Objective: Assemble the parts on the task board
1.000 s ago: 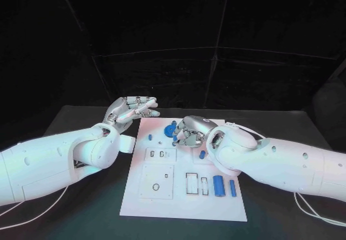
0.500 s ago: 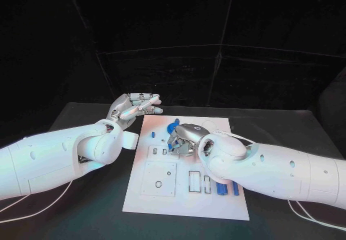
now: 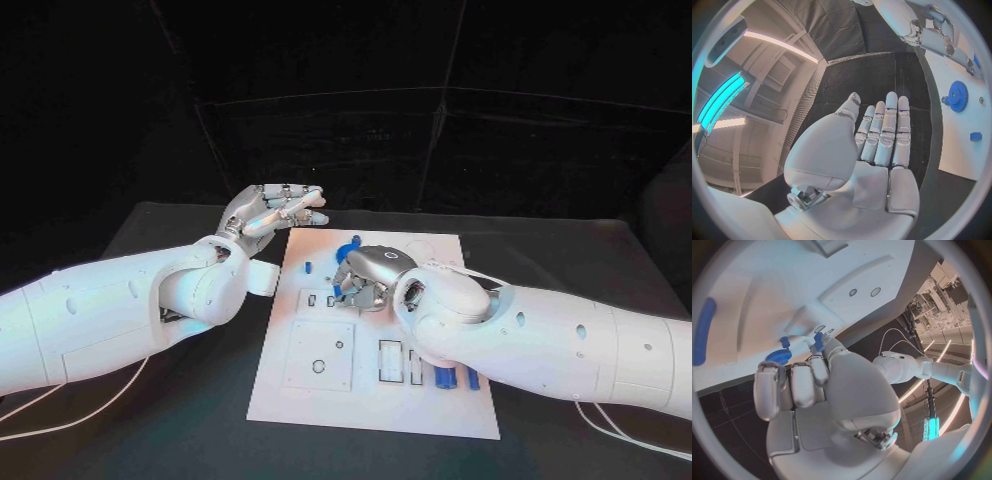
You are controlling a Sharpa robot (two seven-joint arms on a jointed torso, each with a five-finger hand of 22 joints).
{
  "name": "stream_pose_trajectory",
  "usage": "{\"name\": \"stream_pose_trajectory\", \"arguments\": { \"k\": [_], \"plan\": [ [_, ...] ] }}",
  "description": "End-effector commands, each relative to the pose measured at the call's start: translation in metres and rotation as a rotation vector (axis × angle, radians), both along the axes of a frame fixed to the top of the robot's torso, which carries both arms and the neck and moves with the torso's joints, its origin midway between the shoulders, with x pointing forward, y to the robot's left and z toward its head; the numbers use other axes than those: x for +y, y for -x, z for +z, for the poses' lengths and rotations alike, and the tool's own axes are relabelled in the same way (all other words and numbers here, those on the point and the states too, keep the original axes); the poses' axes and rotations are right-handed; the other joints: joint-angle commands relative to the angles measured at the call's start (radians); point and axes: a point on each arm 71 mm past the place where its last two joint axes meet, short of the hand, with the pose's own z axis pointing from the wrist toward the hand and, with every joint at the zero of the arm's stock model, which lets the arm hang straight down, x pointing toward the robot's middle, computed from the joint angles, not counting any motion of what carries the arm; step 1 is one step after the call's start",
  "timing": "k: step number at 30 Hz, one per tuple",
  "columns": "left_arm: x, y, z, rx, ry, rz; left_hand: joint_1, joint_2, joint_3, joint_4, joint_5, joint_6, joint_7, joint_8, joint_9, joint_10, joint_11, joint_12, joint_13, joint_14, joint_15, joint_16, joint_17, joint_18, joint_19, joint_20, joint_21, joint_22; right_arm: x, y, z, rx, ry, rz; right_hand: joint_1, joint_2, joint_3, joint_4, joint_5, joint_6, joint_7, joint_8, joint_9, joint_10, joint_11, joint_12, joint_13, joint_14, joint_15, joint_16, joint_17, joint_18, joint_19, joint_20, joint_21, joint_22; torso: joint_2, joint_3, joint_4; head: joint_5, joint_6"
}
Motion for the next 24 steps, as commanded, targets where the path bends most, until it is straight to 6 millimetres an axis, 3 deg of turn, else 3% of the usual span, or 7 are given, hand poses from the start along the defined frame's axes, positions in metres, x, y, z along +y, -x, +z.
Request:
{"name": "stream_pose_trajectory", "arguments": {
  "k": [1,14,24],
  "plan": [
    [-0.002,0.0,0.002,-0.011,0.009,-0.014,-0.001,0.008,0.001,-0.008,0.002,0.005,0.0,-0.006,-0.001,0.006,0.003,-0.005,-0.001,-0.004,0.0,-0.005,0.002,0.015,-0.004,0.003,-0.006,-0.001,0.002,-0.001,-0.002,0.015,0.028,0.011,-0.005,-0.004,0.005,0.0,0.001,0.006,-0.001,0.003,0.002,0.015,-0.013,0.0,-0.003,0.024,-0.004,0.002,0.001,-0.009,0.003,-0.003,0.006,0.106,0.0,0.0,0.0014,-0.001,-0.002],
    [-0.001,0.0,0.002,-0.011,0.008,-0.013,-0.001,0.008,0.001,-0.008,0.002,0.006,0.0,-0.006,-0.001,0.006,0.003,-0.006,-0.001,-0.004,0.0,-0.006,0.002,0.015,-0.004,0.003,-0.006,-0.002,0.001,-0.004,-0.009,0.053,0.073,0.007,-0.017,-0.014,0.008,0.003,-0.002,0.001,0.001,-0.003,0.0,0.009,-0.011,-0.008,-0.01,0.024,-0.003,0.001,-0.003,-0.009,0.003,-0.002,0.006,0.106,0.0,0.0,0.0,-0.005,-0.006],
    [-0.002,0.0,0.002,-0.011,0.008,-0.012,-0.001,0.008,0.001,-0.008,0.002,0.006,0.0,-0.006,-0.001,0.006,0.003,-0.006,-0.001,-0.004,0.0,-0.006,0.002,0.015,-0.004,0.003,-0.006,-0.002,0.001,-0.003,-0.012,0.07,0.099,0.007,-0.023,-0.02,0.01,0.004,-0.004,-0.002,0.002,-0.006,0.0,0.007,-0.01,-0.01,-0.011,0.023,-0.002,0.0,-0.004,-0.009,0.002,-0.002,0.005,0.105,0.0,0.0001,0.0012,-0.009,-0.002]
  ]
}}
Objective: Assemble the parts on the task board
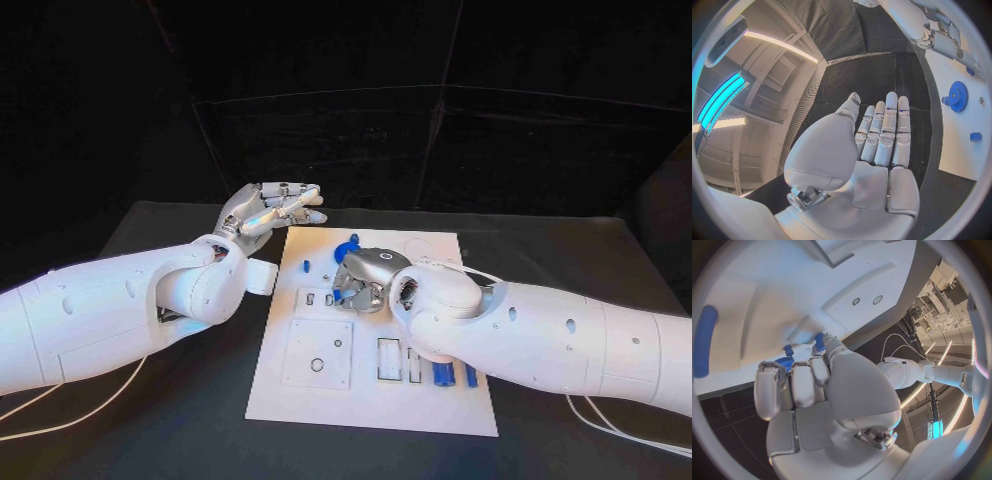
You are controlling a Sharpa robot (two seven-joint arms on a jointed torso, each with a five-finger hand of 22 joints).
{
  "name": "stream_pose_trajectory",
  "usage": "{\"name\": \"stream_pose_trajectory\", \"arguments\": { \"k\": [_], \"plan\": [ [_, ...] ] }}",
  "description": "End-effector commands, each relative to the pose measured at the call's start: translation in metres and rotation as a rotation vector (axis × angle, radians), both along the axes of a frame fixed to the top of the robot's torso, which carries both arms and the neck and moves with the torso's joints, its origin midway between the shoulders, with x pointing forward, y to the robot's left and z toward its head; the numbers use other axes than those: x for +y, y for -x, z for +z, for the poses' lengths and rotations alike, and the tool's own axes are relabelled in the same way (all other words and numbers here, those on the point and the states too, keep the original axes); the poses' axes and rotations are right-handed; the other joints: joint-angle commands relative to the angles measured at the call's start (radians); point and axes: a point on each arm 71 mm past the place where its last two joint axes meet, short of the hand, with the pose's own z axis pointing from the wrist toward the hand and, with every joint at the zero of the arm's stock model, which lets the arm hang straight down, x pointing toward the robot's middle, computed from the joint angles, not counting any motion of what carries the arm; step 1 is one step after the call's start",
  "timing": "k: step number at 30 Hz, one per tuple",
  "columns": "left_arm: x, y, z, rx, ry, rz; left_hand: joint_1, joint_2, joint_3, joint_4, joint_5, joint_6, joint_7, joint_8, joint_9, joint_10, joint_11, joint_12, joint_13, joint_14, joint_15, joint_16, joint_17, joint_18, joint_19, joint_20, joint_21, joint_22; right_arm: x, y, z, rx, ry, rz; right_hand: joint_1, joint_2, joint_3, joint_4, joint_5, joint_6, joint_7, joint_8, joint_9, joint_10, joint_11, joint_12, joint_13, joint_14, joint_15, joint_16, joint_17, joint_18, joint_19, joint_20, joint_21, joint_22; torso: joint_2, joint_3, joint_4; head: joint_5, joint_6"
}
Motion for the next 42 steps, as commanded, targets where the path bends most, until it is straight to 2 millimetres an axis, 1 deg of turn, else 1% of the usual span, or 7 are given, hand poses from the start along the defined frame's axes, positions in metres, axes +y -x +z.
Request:
{"name": "stream_pose_trajectory", "arguments": {
  "k": [1,16,18,23,36,39,42],
  "plan": [
    [-0.0013,0.0,0.002,-0.011,0.008,-0.011,-0.001,0.008,0.001,-0.008,0.001,0.006,0.0,-0.006,-0.001,0.006,0.003,-0.006,-0.001,-0.004,0.0,-0.006,0.001,0.015,-0.004,0.003,-0.006,-0.001,-0.0008,0.001,-0.0056,0.031,0.045,0.002,-0.007,-0.004,0.007,0.001,-0.004,-0.005,0.004,0.003,-0.001,0.0,-0.003,-0.006,-0.001,0.023,-0.002,0.0,-0.002,-0.008,0.001,-0.001,0.004,0.104,0.0,0.0003,0.0004,-0.002,0.002],
    [-0.0014,-0.0002,0.0019,-0.01,0.007,-0.011,-0.002,0.007,0.001,-0.008,0.001,0.006,0.001,-0.007,-0.001,0.007,0.003,-0.007,-0.001,-0.003,0.0,-0.007,0.001,0.015,-0.004,0.003,-0.006,-0.002,-0.0004,0.0023,-0.0054,0.026,0.046,-0.011,-0.024,-0.025,0.012,0.003,-0.004,-0.022,0.011,-0.01,-0.002,-0.006,0.003,-0.012,-0.005,0.022,0.002,-0.003,-0.007,-0.007,-0.003,0.002,0.002,0.099,0.0,0.0,0.0012,0.003,0.002],
    [-0.0015,-0.0002,0.002,-0.011,0.007,-0.01,-0.002,0.007,0.001,-0.008,0.001,0.006,0.001,-0.007,-0.001,0.007,0.003,-0.007,-0.001,-0.003,0.0,-0.007,0.001,0.015,-0.004,0.003,-0.006,-0.002,-0.0005,0.0022,-0.0051,0.023,0.044,-0.016,-0.026,-0.027,0.012,0.003,-0.004,-0.023,0.012,-0.011,-0.002,-0.006,0.003,-0.012,-0.005,0.021,0.003,-0.003,-0.008,-0.007,-0.003,0.002,0.001,0.099,0.0,-0.0009,0.0012,0.003,0.001],
    [-0.0015,-0.0002,0.002,-0.012,0.007,-0.009,-0.002,0.007,0.001,-0.008,0.001,0.006,0.001,-0.007,-0.001,0.007,0.003,-0.007,-0.001,-0.003,0.0,-0.007,0.001,0.015,-0.004,0.003,-0.006,-0.002,-0.0003,0.0023,-0.0044,0.016,0.037,-0.023,-0.032,-0.035,0.012,0.005,-0.005,-0.029,0.014,-0.015,-0.002,-0.007,0.005,-0.013,-0.005,0.021,0.005,-0.004,-0.01,-0.007,-0.004,0.004,0.001,0.098,0.0,0.0001,0.0002,0.001,0.002],
    [-0.0018,-0.0003,0.0019,-0.011,0.007,-0.01,-0.002,0.007,0.001,-0.008,0.001,0.006,0.001,-0.007,-0.001,0.007,0.003,-0.007,-0.001,-0.003,0.0,-0.007,0.001,0.015,-0.004,0.003,-0.006,-0.002,0.0012,0.0033,-0.0027,0.0,0.015,-0.036,-0.049,-0.052,0.013,0.011,-0.008,-0.048,0.02,-0.025,-0.002,-0.01,0.011,-0.015,-0.007,0.02,0.009,-0.006,-0.014,-0.007,-0.005,0.008,-0.001,0.097,0.0,-0.0002,0.001,-0.001,0.002],
    [-0.0017,-0.0004,0.0019,-0.011,0.006,-0.01,-0.002,0.007,0.001,-0.008,0.001,0.006,0.001,-0.007,-0.001,0.007,0.003,-0.007,-0.001,-0.003,0.0,-0.007,0.001,0.015,-0.004,0.003,-0.006,-0.002,0.0017,0.0035,-0.0022,-0.003,0.009,-0.037,-0.057,-0.06,0.011,0.013,-0.017,-0.058,0.022,-0.03,-0.002,-0.011,0.013,-0.016,-0.008,0.019,0.011,-0.007,-0.017,-0.006,-0.005,0.01,-0.001,0.096,0.0,-0.0001,0.0006,0.0,0.002],
    [-0.0017,-0.0004,0.0019,-0.011,0.006,-0.01,-0.003,0.007,0.001,-0.008,0.001,0.006,0.001,-0.007,-0.001,0.007,0.004,-0.008,-0.001,-0.003,0.0,-0.009,0.002,0.015,-0.004,0.004,-0.007,-0.002,0.0021,0.0036,-0.0018,-0.006,0.004,-0.038,-0.071,-0.065,0.007,0.021,-0.059,-0.069,0.024,-0.033,-0.001,-0.013,0.015,-0.017,-0.009,0.019,0.014,-0.008,-0.018,-0.006,-0.006,0.013,-0.002,0.096,0.0,-0.0002,0.0007,0.0,0.002]
  ]
}}
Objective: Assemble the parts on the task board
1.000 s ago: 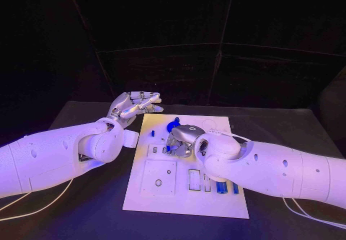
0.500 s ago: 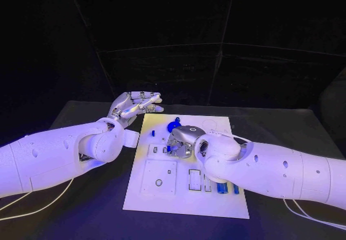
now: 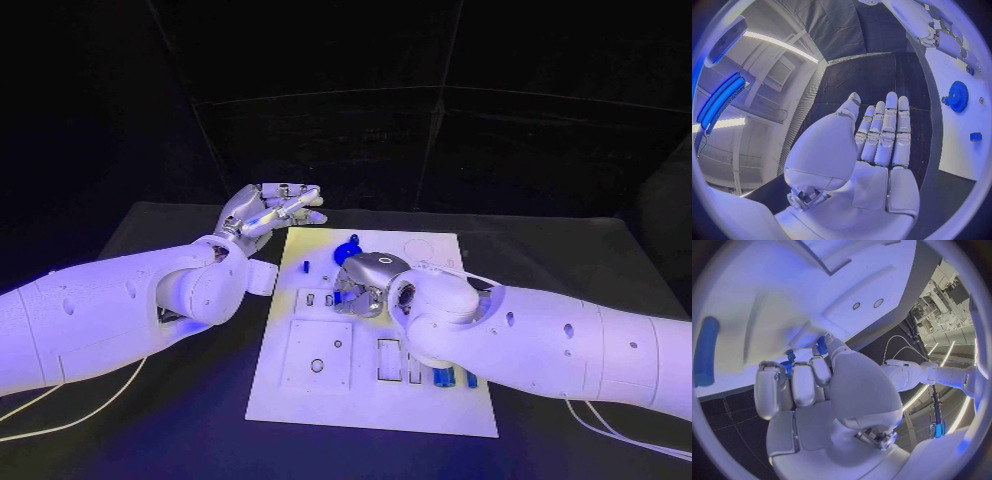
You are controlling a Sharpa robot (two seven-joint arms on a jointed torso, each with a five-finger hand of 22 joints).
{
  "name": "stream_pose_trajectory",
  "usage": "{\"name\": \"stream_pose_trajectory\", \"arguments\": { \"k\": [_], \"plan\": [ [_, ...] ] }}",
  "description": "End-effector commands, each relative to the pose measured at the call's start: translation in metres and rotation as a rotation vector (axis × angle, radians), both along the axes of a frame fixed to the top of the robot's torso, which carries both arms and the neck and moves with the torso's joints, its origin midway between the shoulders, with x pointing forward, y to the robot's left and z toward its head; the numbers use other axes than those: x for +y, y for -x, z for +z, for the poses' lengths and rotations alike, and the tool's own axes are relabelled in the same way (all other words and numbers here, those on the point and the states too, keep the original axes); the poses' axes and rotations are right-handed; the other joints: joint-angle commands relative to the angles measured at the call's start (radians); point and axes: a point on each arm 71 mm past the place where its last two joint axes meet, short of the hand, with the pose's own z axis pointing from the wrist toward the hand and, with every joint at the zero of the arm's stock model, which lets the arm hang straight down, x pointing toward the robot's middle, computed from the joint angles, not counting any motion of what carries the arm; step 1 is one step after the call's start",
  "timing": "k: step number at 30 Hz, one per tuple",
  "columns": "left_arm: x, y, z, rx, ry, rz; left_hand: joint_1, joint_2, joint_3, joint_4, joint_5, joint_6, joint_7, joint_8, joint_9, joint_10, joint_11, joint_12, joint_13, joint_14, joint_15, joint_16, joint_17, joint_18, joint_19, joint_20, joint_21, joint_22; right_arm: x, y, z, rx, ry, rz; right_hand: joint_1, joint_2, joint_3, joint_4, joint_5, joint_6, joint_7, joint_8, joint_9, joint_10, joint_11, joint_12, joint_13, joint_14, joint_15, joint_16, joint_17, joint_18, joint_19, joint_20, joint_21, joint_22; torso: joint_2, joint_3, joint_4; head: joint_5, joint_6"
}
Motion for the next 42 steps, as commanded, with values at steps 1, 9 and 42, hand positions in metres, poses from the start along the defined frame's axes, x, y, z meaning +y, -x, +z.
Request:
{"name": "stream_pose_trajectory", "arguments": {
  "k": [1,9,42],
  "plan": [
    [-0.001,0.0,0.002,-0.011,0.007,-0.009,-0.003,0.007,-0.001,-0.006,0.001,0.006,0.001,-0.003,-0.001,0.005,0.002,-0.004,-0.002,-0.003,0.0,-0.005,0.002,0.015,-0.004,0.004,-0.007,-0.001,0.001,0.0,0.002,-0.018,-0.015,-0.01,-0.014,-0.007,-0.003,0.012,-0.037,-0.013,-0.001,-0.006,0.0,-0.002,0.005,-0.003,-0.002,0.019,0.007,-0.005,-0.002,-0.006,-0.002,0.01,-0.002,0.095,0.0,-0.0001,0.0002,0.0,0.0],
    [-0.001,0.0,0.002,-0.012,0.006,-0.008,-0.003,0.007,-0.001,-0.006,0.001,0.006,0.001,-0.004,-0.001,0.005,0.002,-0.005,-0.002,-0.003,0.0,-0.006,0.002,0.014,-0.004,0.004,-0.007,-0.002,0.001,0.0,0.005,-0.051,-0.047,-0.016,-0.075,-0.038,-0.065,0.048,-0.107,-0.046,0.004,-0.011,0.001,-0.022,0.011,-0.025,-0.025,0.014,0.012,-0.013,-0.02,-0.003,-0.012,0.014,-0.011,0.082,0.0,-0.0003,0.0002,-0.008,0.004],
    [0.001,-0.012,-0.009,0.245,-0.943,-0.266,-0.148,0.021,-0.084,0.09,-0.002,0.108,-0.118,0.125,0.121,0.212,-0.141,0.663,0.6,0.44,-0.161,1.363,1.358,-0.099,0.57,-0.17,1.005,1.029,-0.14,-0.005,0.08,0.154,-0.624,0.022,0.133,0.075,-0.213,-0.003,-0.099,0.036,-0.014,0.035,0.004,-0.19,-0.015,-0.716,-0.645,-0.091,-0.004,-0.592,-0.649,0.139,-0.494,0.002,-0.598,-0.668,-0.054,0.0091,0.0004,0.003,-0.011]
  ]
}}
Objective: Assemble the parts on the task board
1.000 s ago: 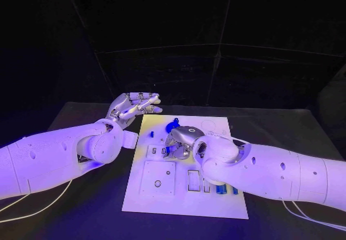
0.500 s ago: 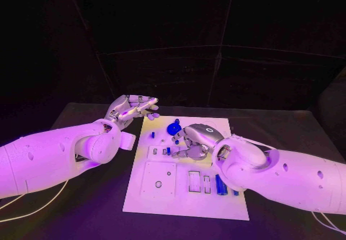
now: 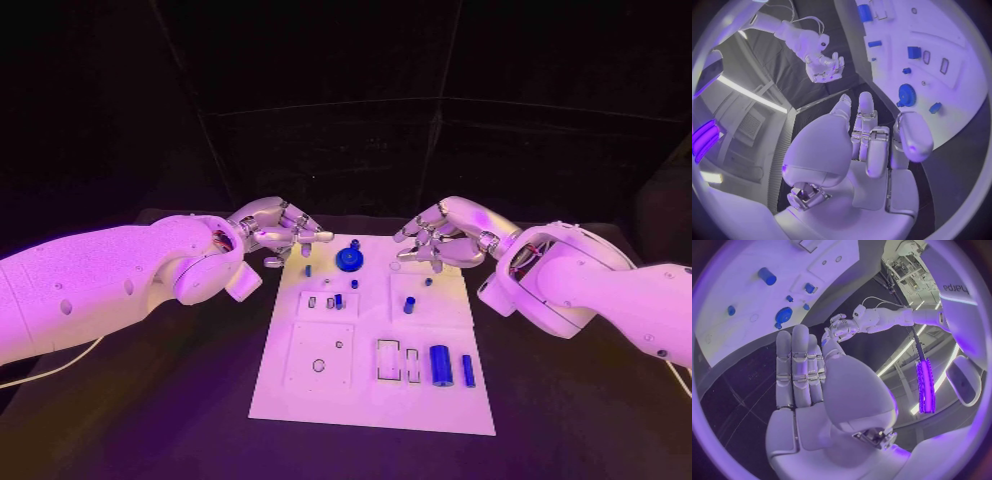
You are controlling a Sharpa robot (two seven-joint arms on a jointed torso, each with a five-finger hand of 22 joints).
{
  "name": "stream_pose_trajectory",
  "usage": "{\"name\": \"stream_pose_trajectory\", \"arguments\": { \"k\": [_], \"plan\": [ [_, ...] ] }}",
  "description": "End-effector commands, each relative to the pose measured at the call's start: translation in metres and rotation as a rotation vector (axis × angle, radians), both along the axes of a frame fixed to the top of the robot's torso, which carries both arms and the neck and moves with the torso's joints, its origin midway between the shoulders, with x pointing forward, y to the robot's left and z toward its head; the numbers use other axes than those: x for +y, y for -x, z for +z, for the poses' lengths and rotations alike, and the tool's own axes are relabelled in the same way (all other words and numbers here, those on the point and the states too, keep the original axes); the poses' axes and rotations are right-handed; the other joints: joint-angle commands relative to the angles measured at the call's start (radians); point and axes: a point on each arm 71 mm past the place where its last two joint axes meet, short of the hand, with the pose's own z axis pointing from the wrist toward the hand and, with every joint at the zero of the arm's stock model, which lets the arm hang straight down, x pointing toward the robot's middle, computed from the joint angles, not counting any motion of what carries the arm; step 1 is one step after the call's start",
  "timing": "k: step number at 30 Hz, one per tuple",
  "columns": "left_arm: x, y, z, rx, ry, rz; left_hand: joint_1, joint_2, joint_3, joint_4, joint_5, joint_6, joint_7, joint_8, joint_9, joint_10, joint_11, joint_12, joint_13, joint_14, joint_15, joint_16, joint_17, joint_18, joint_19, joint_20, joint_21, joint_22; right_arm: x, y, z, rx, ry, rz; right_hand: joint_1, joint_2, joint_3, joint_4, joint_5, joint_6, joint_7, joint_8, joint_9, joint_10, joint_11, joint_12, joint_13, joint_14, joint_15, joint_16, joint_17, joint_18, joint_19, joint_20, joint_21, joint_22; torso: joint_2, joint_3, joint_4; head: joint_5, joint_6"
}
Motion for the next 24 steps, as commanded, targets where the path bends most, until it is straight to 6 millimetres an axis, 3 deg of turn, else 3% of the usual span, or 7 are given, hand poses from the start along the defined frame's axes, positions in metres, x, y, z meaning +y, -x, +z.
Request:
{"name": "stream_pose_trajectory", "arguments": {
  "k": [1,2,3,6,9,13,24],
  "plan": [
    [-0.001,0.0,-0.015,0.121,-0.352,-0.039,-0.042,0.014,-0.022,0.038,0.002,0.005,-0.011,0.034,0.029,0.054,-0.014,0.22,0.226,0.104,-0.007,0.003,0.263,-0.023,0.012,-0.004,0.071,0.1,-0.004,-0.001,0.005,0.066,-0.154,0.057,0.014,0.006,-0.006,-0.007,-0.001,0.019,-0.003,-0.007,-0.004,0.051,-0.008,-0.088,-0.075,0.168,-0.004,0.477,0.7,0.006,0.008,-0.006,-0.041,-0.032,-0.017,0.0046,0.0,0.0,-0.006],
    [-0.003,0.0,-0.017,0.134,-0.395,-0.042,-0.061,0.018,-0.032,0.054,-0.002,0.013,-0.008,0.05,0.041,0.071,-0.016,0.29,0.302,0.104,-0.011,0.003,0.263,-0.028,0.016,-0.003,0.088,0.125,-0.006,-0.002,0.006,0.061,-0.158,0.055,0.007,0.008,-0.022,0.004,-0.001,0.029,0.014,-0.018,-0.006,0.105,0.001,-0.159,-0.137,0.233,0.007,0.79,1.18,0.005,0.029,-0.008,-0.069,-0.051,-0.018,0.0052,-0.0005,0.001,-0.008],
    [-0.005,-0.001,-0.018,0.143,-0.437,-0.044,-0.079,0.022,-0.047,0.071,-0.001,0.013,-0.012,0.07,0.058,0.09,-0.023,0.367,0.385,0.104,-0.018,0.003,0.263,-0.032,0.018,-0.002,0.105,0.149,-0.008,-0.003,0.007,0.055,-0.159,0.053,0.025,0.01,-0.02,-0.005,0.002,0.032,-0.004,-0.024,-0.006,0.115,-0.003,-0.177,-0.15,0.236,0.007,0.807,1.206,0.006,0.036,-0.004,-0.077,-0.057,-0.02,0.0059,-0.001,0.001,-0.009],
    [-0.011,-0.002,-0.021,0.158,-0.524,-0.049,-0.103,0.028,-0.078,0.102,-0.003,0.004,-0.022,0.119,0.106,0.11,-0.03,0.481,0.509,0.104,-0.026,0.003,0.263,-0.038,0.022,-0.007,0.136,0.193,-0.011,-0.005,0.008,0.044,-0.156,0.046,0.026,0.007,-0.037,-0.004,0.0,0.038,0.0,-0.035,-0.005,0.135,0.003,-0.21,-0.171,0.236,0.011,0.807,1.206,0.007,0.049,0.0,-0.095,-0.067,-0.024,0.0072,-0.0006,0.002,-0.014],
    [-0.02,-0.004,-0.024,0.168,-0.619,-0.051,-0.137,0.037,-0.113,0.109,-0.03,-0.016,-0.03,0.171,0.163,0.118,-0.033,0.538,0.574,0.104,-0.028,0.003,0.263,-0.042,0.026,-0.012,0.159,0.23,-0.014,-0.007,0.008,0.029,-0.146,0.036,0.034,0.008,-0.043,-0.008,0.003,0.037,-0.002,-0.042,-0.006,0.141,-0.001,-0.219,-0.175,0.236,0.01,0.807,1.206,0.002,0.054,0.005,-0.101,-0.071,-0.028,0.0089,-0.0011,0.003,-0.018],
    [-0.033,-0.006,-0.028,0.181,-0.703,-0.05,-0.166,0.039,-0.152,0.111,-0.038,-0.045,-0.035,0.223,0.228,0.119,-0.035,0.563,0.605,0.104,-0.029,0.003,0.263,-0.045,0.027,-0.014,0.171,0.248,-0.015,-0.01,0.008,0.013,-0.136,0.021,0.033,0.001,-0.053,-0.01,0.003,0.033,0.0,-0.046,-0.006,0.142,-0.001,-0.223,-0.175,0.236,0.012,0.807,1.206,0.002,0.057,0.005,-0.105,-0.072,-0.03,0.0103,-0.0023,0.006,-0.022],
    [-0.063,-0.013,-0.04,0.212,-0.82,-0.056,-0.185,0.038,-0.193,0.109,-0.041,-0.077,-0.038,0.266,0.29,0.124,-0.037,0.581,0.628,0.104,-0.032,0.003,0.263,-0.046,0.027,-0.016,0.18,0.262,-0.014,-0.016,0.007,0.007,-0.119,0.0,0.029,0.003,-0.092,-0.014,0.021,0.02,0.001,-0.047,-0.004,0.122,0.001,-0.183,-0.134,0.18,0.009,0.717,1.102,0.003,0.069,0.005,-0.118,-0.076,-0.027,0.0089,-0.0028,0.013,-0.024]
  ]
}}
